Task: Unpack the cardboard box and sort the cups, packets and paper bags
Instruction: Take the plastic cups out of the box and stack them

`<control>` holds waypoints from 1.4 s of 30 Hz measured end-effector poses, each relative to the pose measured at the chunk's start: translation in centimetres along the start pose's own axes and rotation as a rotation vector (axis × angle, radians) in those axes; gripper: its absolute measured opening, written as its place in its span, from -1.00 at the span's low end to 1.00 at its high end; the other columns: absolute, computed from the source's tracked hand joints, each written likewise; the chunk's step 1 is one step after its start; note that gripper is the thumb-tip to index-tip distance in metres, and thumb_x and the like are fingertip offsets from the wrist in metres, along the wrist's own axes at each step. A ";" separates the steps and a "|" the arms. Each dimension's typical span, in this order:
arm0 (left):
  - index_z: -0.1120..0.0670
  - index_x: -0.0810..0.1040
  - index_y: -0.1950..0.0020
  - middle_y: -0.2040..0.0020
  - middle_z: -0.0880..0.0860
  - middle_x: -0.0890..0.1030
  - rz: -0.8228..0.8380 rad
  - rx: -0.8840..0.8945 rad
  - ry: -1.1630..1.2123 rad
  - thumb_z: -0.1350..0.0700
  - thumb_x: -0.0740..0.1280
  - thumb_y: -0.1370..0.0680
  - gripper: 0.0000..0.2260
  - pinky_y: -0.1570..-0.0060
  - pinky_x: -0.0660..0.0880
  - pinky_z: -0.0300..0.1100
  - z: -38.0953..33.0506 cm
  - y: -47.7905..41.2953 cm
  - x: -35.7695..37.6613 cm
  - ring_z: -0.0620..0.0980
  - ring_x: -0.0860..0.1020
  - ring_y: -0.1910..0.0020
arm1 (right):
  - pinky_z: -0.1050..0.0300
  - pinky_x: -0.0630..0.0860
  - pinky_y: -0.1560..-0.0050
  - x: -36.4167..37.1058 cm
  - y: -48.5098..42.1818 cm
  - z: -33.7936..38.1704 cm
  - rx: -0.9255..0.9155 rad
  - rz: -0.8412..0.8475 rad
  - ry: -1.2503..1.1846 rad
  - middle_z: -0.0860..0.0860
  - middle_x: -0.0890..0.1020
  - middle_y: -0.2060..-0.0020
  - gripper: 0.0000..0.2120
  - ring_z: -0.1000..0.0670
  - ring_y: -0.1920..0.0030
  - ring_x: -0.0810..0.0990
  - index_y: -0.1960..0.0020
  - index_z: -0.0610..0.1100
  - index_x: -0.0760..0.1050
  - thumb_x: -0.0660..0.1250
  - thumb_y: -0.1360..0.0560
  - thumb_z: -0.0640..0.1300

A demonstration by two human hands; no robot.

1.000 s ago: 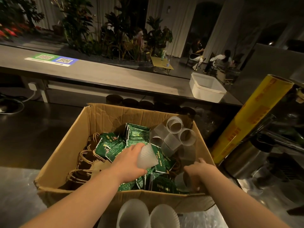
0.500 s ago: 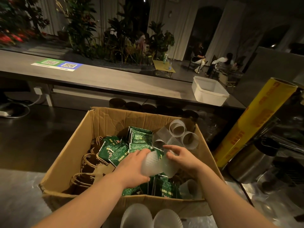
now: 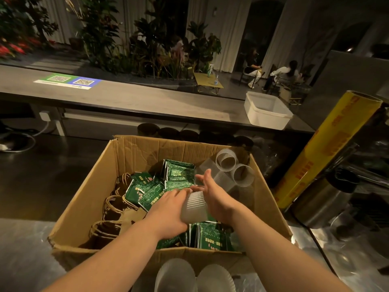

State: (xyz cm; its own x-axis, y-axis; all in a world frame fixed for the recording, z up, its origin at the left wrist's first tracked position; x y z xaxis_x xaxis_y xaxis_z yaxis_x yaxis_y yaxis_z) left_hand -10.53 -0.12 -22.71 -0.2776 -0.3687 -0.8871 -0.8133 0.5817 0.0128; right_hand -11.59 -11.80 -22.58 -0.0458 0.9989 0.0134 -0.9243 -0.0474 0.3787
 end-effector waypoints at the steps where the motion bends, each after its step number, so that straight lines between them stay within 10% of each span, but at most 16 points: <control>1: -0.09 0.20 -0.54 -0.35 -0.09 0.38 -0.006 -0.001 0.022 -0.01 0.52 -0.41 -0.22 -0.31 0.43 -0.02 0.1 0.0 -0.1 -0.04 0.36 -0.33 | -0.21 0.34 -0.43 -0.7 0.1 0.3 0.003 0.004 -0.055 -0.02 0.49 -0.34 -0.41 -0.08 -0.38 0.40 -0.50 -0.01 0.29 -0.10 -0.66 0.32; 3: -0.14 0.20 -0.52 -0.34 -0.12 0.38 -0.009 -0.010 0.067 -0.05 0.54 -0.41 -0.23 -0.31 0.43 0.01 0.3 0.2 -0.2 -0.05 0.38 -0.30 | -0.15 0.42 -0.38 -4.6 0.0 0.8 -0.012 -0.120 0.046 -0.08 0.58 -0.26 -0.54 -0.09 -0.27 0.53 -0.35 -0.12 0.47 0.06 -0.70 0.18; 6: -0.16 0.19 -0.51 -0.35 -0.10 0.39 -0.014 -0.012 0.063 -0.07 0.53 -0.41 -0.23 -0.30 0.42 0.04 0.4 0.2 -0.2 -0.03 0.38 -0.28 | -0.02 0.59 -0.22 -10.7 0.5 0.0 0.128 -0.292 0.851 -0.04 0.62 -0.08 -0.88 0.00 -0.06 0.61 -0.14 -0.05 0.52 0.35 -0.61 -0.08; 14: -0.15 0.21 -0.49 -0.32 -0.09 0.39 -0.015 -0.007 0.059 -0.05 0.53 -0.41 -0.25 -0.28 0.41 0.00 0.1 0.1 -0.1 -0.02 0.38 -0.27 | -0.03 0.52 -0.29 -11.9 1.9 -7.7 0.517 0.025 1.462 -0.06 0.56 -0.27 -0.42 -0.11 -0.26 0.54 -0.39 -0.11 0.47 0.56 -0.44 -0.04; 17: -0.16 0.20 -0.49 -0.33 -0.11 0.39 -0.010 -0.006 0.062 -0.07 0.53 -0.41 -0.24 -0.30 0.41 0.00 0.1 0.2 -0.1 -0.04 0.37 -0.29 | 0.02 0.55 -0.21 -12.1 1.5 -6.1 0.431 -0.028 1.337 -0.03 0.54 -0.21 -0.58 -0.06 -0.18 0.54 -0.30 -0.07 0.47 0.48 -0.49 -0.07; 25: -0.16 0.21 -0.49 -0.32 -0.10 0.39 0.026 -0.007 0.050 -0.07 0.55 -0.39 -0.22 -0.30 0.41 0.02 0.3 0.0 0.5 -0.02 0.38 -0.29 | -0.02 0.55 -0.01 -8.8 2.6 -0.1 -0.055 -0.100 0.089 -0.12 0.59 -0.12 -0.73 -0.10 -0.11 0.57 -0.15 -0.12 0.52 0.38 -0.47 -0.10; 29: -0.16 0.21 -0.50 -0.34 -0.11 0.40 0.030 -0.014 0.066 -0.08 0.57 -0.37 -0.20 -0.33 0.41 0.04 0.3 0.0 0.3 -0.04 0.38 -0.30 | 0.16 0.50 0.11 -5.6 2.5 1.4 -0.115 -0.046 0.024 -0.06 0.60 -0.07 -0.65 -0.02 -0.06 0.54 -0.17 -0.11 0.56 0.34 -0.40 -0.05; 42: -0.13 0.22 -0.48 -0.32 -0.09 0.42 0.001 -0.038 0.070 -0.07 0.54 -0.39 -0.24 -0.25 0.45 -0.01 0.1 0.2 -0.3 -0.03 0.42 -0.22 | 0.04 0.40 -0.40 -3.2 1.2 0.5 -0.087 -0.036 0.151 0.09 0.52 -0.29 -0.59 0.07 -0.29 0.49 -0.45 -0.05 0.41 0.07 -0.71 0.10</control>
State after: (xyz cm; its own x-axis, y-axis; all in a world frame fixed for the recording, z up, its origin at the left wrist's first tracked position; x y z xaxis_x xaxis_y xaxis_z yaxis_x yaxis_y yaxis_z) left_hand -10.54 0.22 -22.50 -0.3128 -0.4185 -0.8527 -0.8314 0.5548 0.0327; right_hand -12.39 -15.03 -21.73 -0.0625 0.9881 -0.1407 -0.9554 -0.0185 0.2947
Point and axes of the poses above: each hand's wrist, its own y-axis away from the middle knuckle, its own x-axis out of the palm, z = x × y, the point moved 9 cm from there along -y, towards the middle knuckle
